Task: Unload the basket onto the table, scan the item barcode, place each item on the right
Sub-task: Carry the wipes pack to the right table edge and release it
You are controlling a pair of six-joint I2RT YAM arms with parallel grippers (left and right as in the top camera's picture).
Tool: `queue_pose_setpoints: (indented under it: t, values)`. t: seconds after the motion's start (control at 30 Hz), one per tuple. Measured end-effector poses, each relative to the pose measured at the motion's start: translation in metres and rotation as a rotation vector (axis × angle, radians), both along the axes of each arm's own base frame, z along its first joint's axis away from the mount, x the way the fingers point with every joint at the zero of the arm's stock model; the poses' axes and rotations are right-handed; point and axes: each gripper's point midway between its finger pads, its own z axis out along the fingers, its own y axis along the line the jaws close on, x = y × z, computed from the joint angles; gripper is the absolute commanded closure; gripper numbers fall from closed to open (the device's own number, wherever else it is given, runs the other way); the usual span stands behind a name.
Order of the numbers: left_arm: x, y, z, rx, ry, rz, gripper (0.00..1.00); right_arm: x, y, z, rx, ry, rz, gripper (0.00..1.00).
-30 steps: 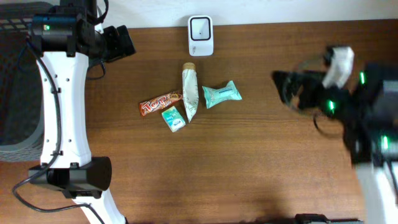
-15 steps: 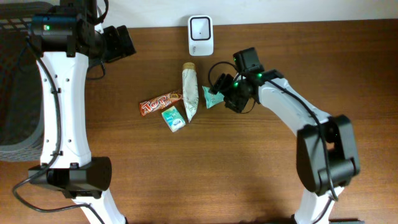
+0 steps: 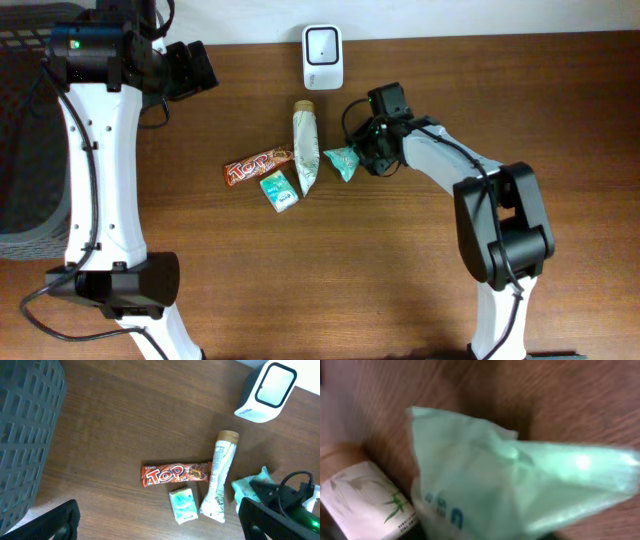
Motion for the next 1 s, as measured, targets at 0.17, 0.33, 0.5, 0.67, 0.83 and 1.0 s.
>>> queue_pose_setpoints:
  t: [0.17,0.33,0.5,0.67,0.83,1.0]
  values:
    - [0.000,0.000,0.000,0.000,0.000,0.000,0.01,-0.015,0.028,0.022,0.210,0.038,0.174,0.96]
    - [0.000,0.000,0.000,0.000,0.000,0.000,0.01,-0.012,0.037,0.103,0.604,0.005,0.312,0.96]
    - [0.000,0.000,0.000,0.000,0.000,0.000,0.01,0.014,0.025,0.150,0.712,-0.231,0.416,0.96]
    - [0.000,0.000,0.000,0.001,0.000,-0.003,0.01,0.059,0.044,0.181,0.497,-0.498,0.410,0.96]
    - [0.000,0.000,0.000,0.002,-0.001,-0.002,0.01,0.114,0.042,0.203,0.042,-0.793,0.257,0.92]
    - [0.000,0.000,0.000,0.002,-0.001,-0.003,0.01,0.154,0.043,0.239,-0.156,-1.097,0.113,0.89]
